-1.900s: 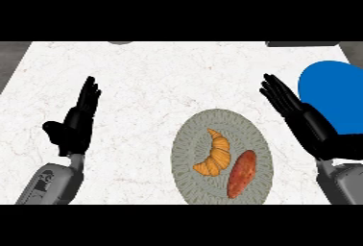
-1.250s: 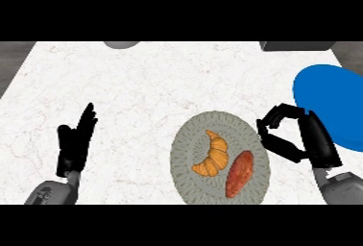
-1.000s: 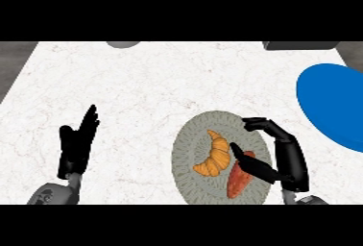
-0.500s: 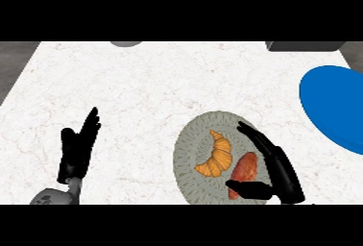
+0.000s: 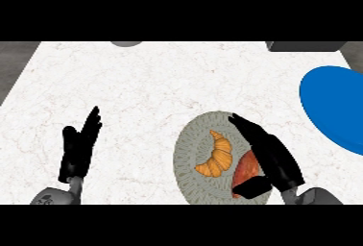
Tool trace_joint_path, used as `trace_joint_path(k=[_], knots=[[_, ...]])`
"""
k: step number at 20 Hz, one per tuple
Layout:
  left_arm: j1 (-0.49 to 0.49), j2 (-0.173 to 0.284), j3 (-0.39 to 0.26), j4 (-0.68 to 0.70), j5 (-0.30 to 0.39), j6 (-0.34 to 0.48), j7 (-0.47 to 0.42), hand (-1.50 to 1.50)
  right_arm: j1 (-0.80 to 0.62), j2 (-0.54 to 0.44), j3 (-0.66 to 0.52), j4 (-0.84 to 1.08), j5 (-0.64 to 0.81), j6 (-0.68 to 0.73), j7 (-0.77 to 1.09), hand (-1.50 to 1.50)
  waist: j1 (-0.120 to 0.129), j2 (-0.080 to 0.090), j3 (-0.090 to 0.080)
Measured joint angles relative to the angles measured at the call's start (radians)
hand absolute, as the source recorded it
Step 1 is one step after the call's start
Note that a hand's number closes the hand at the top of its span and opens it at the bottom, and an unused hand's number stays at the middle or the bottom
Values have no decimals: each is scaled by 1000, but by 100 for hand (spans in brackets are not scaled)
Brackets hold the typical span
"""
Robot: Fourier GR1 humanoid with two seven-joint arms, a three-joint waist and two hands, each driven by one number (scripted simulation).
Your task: Pick the croissant from the placemat and place it in the plate
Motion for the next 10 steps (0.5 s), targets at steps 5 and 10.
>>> trace_joint_path(k=[5,10], knots=[[-4,2,15,-17,-7,-13,16,0,-75,44,17,5,-26,178,160,-150,3,2,1],[15,-17,42,-10,-24,-35,-2,0,-83,104,-9,44,-1,277,204,-150,1,3,2]])
